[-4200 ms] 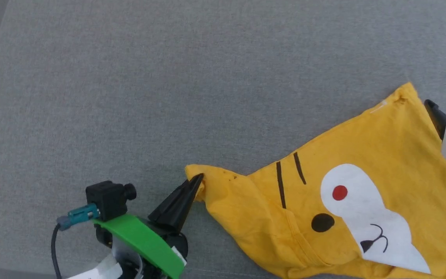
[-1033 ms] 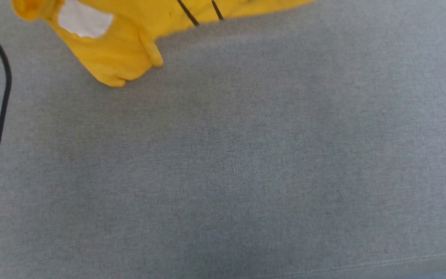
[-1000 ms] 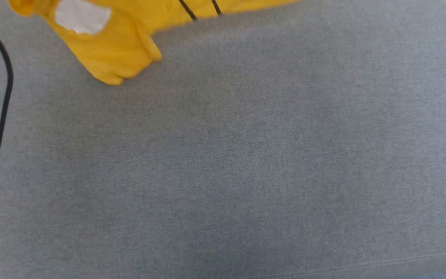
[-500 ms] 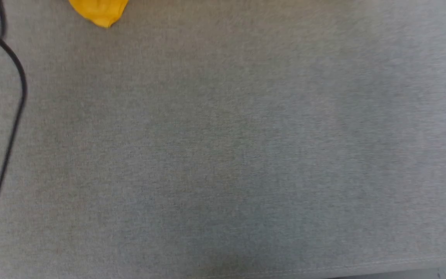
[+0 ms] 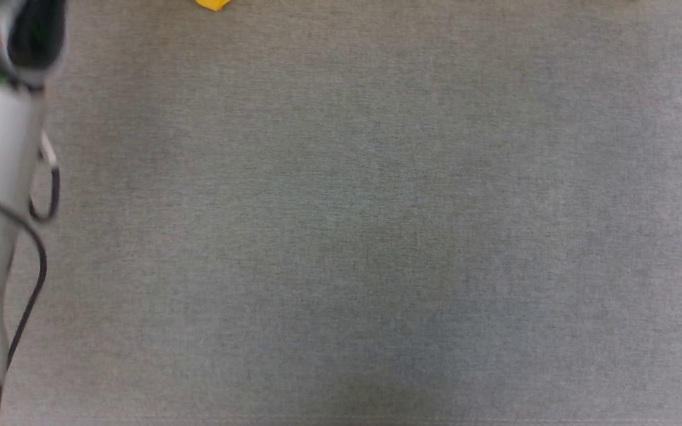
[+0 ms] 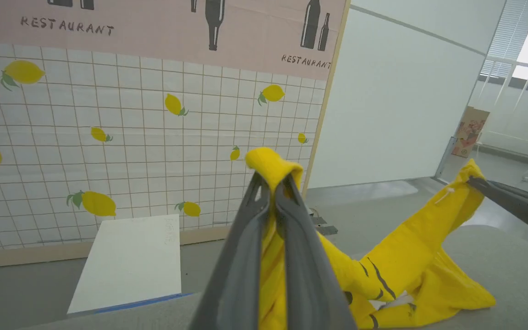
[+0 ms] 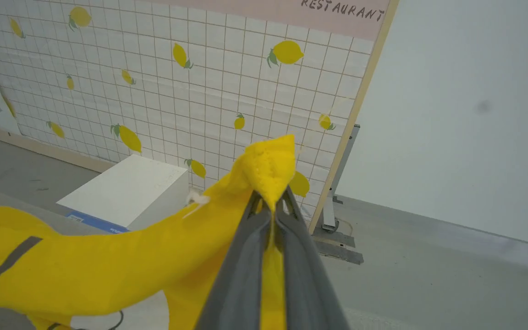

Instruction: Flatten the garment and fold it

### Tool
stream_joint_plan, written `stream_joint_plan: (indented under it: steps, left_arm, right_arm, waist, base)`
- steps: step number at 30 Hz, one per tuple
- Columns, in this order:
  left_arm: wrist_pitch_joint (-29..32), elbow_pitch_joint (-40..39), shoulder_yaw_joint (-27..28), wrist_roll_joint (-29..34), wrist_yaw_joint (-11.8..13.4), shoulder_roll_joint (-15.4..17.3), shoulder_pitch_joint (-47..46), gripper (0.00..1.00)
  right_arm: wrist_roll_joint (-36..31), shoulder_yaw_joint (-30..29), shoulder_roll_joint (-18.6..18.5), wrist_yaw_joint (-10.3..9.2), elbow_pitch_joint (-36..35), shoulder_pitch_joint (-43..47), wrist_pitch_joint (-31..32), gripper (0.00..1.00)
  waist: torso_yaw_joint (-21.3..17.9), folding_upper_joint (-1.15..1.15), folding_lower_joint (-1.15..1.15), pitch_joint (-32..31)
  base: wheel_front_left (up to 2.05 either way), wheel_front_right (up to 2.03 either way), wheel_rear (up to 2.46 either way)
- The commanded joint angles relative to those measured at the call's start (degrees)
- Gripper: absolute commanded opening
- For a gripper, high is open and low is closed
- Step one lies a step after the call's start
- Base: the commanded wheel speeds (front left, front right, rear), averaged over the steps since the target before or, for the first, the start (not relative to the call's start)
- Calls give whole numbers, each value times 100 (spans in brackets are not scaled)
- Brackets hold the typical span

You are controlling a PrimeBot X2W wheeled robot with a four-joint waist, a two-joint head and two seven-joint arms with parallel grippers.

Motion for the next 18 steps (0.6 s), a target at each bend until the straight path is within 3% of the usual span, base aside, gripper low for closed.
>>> stream_joint_plan:
  steps: [1,8,13,18]
  left_arm:
    - [91,-219,-22,-80,-11,101,296,0]
    - [174,-1195,30,-523,419,151,1716,0]
    - [62,-1541,-135,-583,619,155,2719,0]
    - [-39,-1652,-296,-729,754,121,3648,0]
  right_arm:
    - [292,164,-82,-9,-211,246,84,0]
    - [1837,688,-593,-9,-1849,1756,895,0]
    - [2411,521,-732,-9,-3020,3128,1412,0]
    - [2590,58,-618,-9,-3832,4453,1813,0]
  waist:
    - [36,0,-1,-32]
    - [111,0,-1,-279]
    - [116,0,-1,-702]
    - [130,0,-1,-1183]
  base:
    - [0,0,0]
    - [0,0,0]
    - [0,0,0]
    - [0,0,0]
